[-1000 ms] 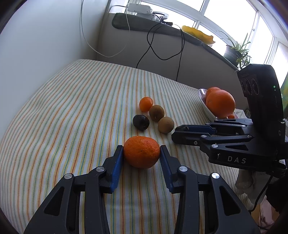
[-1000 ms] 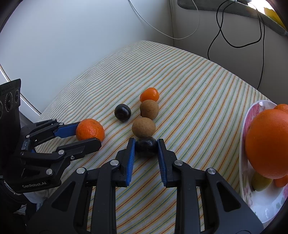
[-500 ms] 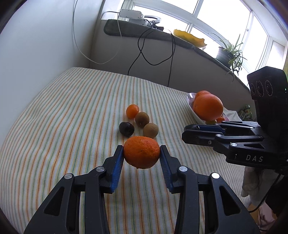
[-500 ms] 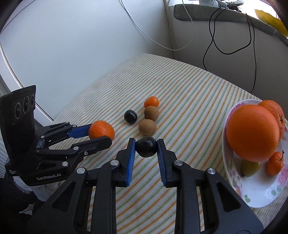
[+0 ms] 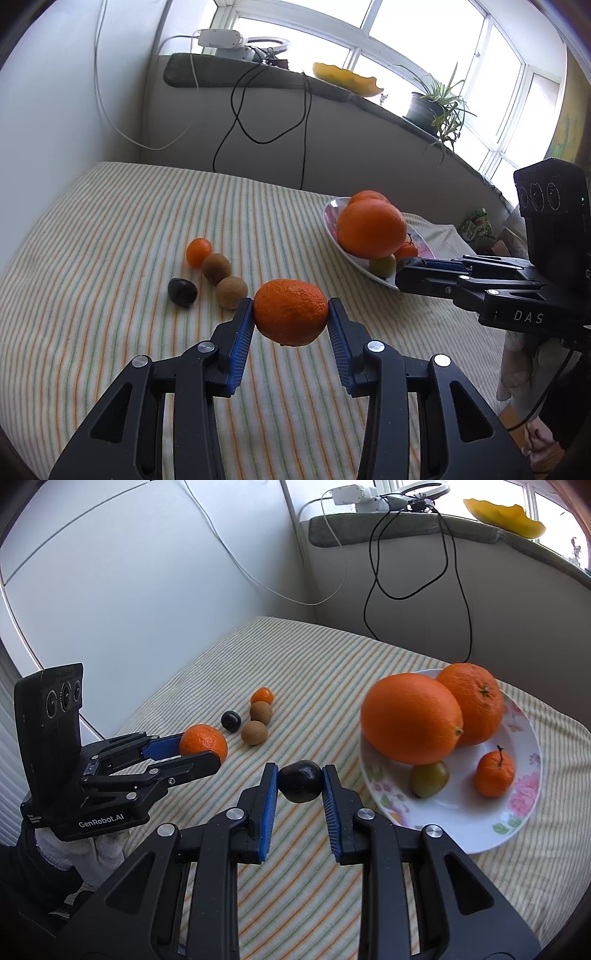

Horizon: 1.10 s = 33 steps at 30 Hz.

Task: Organize fruits
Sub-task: 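Carry the tangerine with the left tool while the right tool carries the dark fruit to the plate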

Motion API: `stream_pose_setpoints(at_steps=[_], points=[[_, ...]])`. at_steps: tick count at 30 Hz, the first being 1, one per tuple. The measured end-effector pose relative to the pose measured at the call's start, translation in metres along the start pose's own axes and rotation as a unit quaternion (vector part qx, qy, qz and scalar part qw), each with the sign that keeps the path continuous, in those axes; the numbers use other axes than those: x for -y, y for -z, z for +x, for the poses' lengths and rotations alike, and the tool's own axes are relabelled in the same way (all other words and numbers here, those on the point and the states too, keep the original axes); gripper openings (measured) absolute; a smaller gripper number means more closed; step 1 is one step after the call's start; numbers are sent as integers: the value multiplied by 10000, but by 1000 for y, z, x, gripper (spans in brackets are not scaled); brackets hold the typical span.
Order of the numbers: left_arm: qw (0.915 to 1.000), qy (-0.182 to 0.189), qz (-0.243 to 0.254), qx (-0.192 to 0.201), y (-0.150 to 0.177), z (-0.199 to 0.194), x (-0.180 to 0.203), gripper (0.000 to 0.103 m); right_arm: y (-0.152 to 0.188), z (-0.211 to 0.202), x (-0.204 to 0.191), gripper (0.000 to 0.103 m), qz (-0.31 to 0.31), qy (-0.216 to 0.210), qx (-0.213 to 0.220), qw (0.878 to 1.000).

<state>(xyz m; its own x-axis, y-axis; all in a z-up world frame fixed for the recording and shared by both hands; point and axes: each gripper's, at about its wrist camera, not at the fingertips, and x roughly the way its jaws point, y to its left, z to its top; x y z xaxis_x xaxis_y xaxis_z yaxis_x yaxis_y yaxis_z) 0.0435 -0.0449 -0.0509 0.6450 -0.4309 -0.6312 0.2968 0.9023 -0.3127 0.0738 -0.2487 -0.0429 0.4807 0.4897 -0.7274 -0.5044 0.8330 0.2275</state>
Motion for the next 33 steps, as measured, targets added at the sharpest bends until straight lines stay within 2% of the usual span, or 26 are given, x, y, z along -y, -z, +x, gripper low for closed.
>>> stream_pose_setpoints(at_steps=[20,33], points=[[9953,650,711,-110,-20,41,80,38,21,-53,81,25,540,835,206,9948],[9911,780,1064,-189,-26,72,123,38,23,-48,116,25,742,908,217,9929]])
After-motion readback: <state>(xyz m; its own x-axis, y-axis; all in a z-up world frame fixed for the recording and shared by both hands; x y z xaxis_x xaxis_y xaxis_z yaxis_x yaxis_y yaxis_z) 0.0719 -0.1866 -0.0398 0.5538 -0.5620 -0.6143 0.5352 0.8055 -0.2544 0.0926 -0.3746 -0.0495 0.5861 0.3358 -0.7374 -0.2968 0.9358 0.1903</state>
